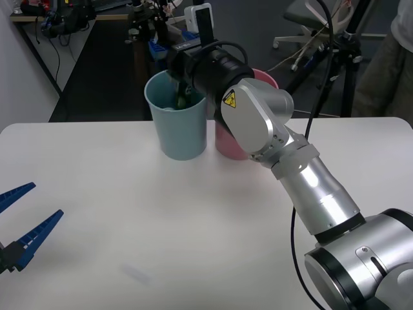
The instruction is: Grasp the object on the table and drop it into the matching bin: aluminum can to the light blue bin, PET bottle to the pink bin.
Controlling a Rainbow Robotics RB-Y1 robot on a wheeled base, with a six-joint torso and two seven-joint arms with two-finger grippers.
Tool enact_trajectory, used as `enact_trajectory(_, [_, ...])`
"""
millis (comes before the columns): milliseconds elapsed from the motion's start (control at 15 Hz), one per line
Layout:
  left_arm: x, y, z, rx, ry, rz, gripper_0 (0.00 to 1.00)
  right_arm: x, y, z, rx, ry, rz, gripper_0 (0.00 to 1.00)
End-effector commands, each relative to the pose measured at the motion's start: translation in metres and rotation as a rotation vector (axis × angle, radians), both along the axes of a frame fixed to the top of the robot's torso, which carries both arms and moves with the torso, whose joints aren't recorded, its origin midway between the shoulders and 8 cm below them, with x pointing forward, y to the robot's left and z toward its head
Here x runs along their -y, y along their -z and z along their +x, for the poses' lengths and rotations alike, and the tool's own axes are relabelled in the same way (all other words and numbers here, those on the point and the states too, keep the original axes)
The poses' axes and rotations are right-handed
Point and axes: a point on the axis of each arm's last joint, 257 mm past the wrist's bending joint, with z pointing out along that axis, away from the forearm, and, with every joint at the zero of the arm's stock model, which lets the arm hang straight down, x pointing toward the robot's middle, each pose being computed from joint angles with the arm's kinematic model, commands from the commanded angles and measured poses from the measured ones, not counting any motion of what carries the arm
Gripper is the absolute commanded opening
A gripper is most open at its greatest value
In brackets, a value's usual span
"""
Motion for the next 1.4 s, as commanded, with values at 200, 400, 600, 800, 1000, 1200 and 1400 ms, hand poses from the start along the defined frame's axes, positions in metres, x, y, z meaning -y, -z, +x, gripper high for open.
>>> enact_trajectory(200, [0.0,0.0,0.0,0.0,0.0,0.0,1.0,0.002,-0.002,0.001,0.006,0.005,0.001,1.0])
enact_trajectory(400, [0.0,0.0,0.0,0.0,0.0,0.0,1.0,0.002,-0.002,0.001,0.006,0.005,0.003,1.0])
enact_trajectory(600, [0.0,0.0,0.0,0.0,0.0,0.0,1.0,0.006,-0.003,0.002,-0.002,0.005,0.018,1.0])
enact_trajectory(800, [0.0,0.0,0.0,0.0,0.0,0.0,1.0,0.018,-0.004,0.001,-0.001,0.008,0.033,1.0])
enact_trajectory(1000, [0.0,0.0,0.0,0.0,0.0,0.0,1.0,0.03,-0.005,-0.018,-0.021,-0.04,0.07,1.0])
enact_trajectory(1200, [0.0,0.0,0.0,0.0,0.0,0.0,1.0,0.056,0.008,-0.05,-0.033,-0.09,0.072,1.0])
enact_trajectory(1400, [0.0,0.0,0.0,0.0,0.0,0.0,1.0,0.092,0.026,-0.084,-0.013,-0.124,0.038,1.0])
